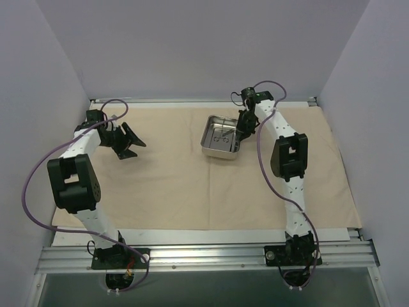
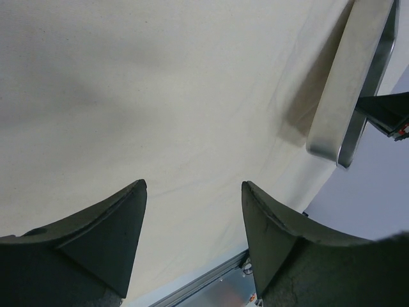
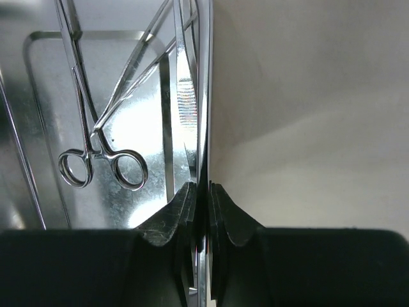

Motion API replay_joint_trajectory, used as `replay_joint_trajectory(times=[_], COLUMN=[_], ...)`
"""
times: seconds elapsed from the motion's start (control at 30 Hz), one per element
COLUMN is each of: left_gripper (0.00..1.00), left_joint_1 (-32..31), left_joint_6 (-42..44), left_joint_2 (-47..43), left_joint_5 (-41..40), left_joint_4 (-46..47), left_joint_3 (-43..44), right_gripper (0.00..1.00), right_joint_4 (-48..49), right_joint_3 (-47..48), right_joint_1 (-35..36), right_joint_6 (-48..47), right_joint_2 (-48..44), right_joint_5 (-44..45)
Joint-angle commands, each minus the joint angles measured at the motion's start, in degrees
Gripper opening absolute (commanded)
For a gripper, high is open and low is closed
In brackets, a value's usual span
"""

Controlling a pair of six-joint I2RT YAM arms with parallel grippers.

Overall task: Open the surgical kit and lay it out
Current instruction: Pick up the container from the surgical kit, then place the container in the surgical kit.

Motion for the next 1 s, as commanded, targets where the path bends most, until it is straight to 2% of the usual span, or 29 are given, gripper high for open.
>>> replay_joint_trajectory(times=[0.0, 0.07, 0.3, 0.43, 0.47, 0.53, 0.57, 0.7, 0.83, 0.97], left_gripper=[0.7, 0.7, 0.69, 0.69, 0.69, 0.69, 0.69, 0.69, 0.68, 0.68], left_joint_1=[0.1, 0.1, 0.1, 0.1, 0.1, 0.1, 0.1, 0.1, 0.1, 0.1], left_joint_6=[-0.6, -0.7, -0.6, -0.1, 0.0, 0.3, 0.3, 0.1, 0.1, -0.1], left_joint_2=[0.8, 0.8, 1.6, 1.0, 1.1, 1.2, 1.3, 1.9, 1.7, 1.8], left_joint_5=[1.9, 1.9, 2.6, 2.5, 2.5, 2.6, 2.5, 2.8, 2.7, 2.9], left_joint_4=[1.4, 1.4, 0.7, 0.3, 0.2, -0.3, -0.2, 0.3, 0.9, 1.1], left_joint_3=[1.8, 1.9, 2.9, 2.9, 2.9, 3.0, 3.0, 3.0, 2.3, 2.3], right_gripper=[0.0, 0.0, 0.0, 0.0, 0.0, 0.0, 0.0, 0.0, 0.0, 0.0], right_joint_4=[-5.1, -5.6, -1.8, -3.1, -3.0, 1.8, 2.1, -5.4, -4.5, -3.7], right_joint_3=[-2.7, -2.9, -5.4, -4.4, -5.0, -10.9, -11.0, -1.4, -2.1, -3.3], right_joint_1=[-1.2, -2.1, -2.4, -3.8, -4.5, -5.7, -5.7, -5.4, -6.2, -5.4], right_joint_6=[0.6, 0.6, -1.0, 0.2, 1.0, 5.6, 5.6, 2.1, 1.7, -3.5], right_joint_2=[-8.1, -8.2, -9.0, -9.7, -10.1, -13.0, -12.9, -8.4, -9.3, -11.0], right_joint_5=[-2.5, -5.4, -7.4, -9.5, -15.1, -19.4, -18.9, -14.4, -11.5, -7.0])
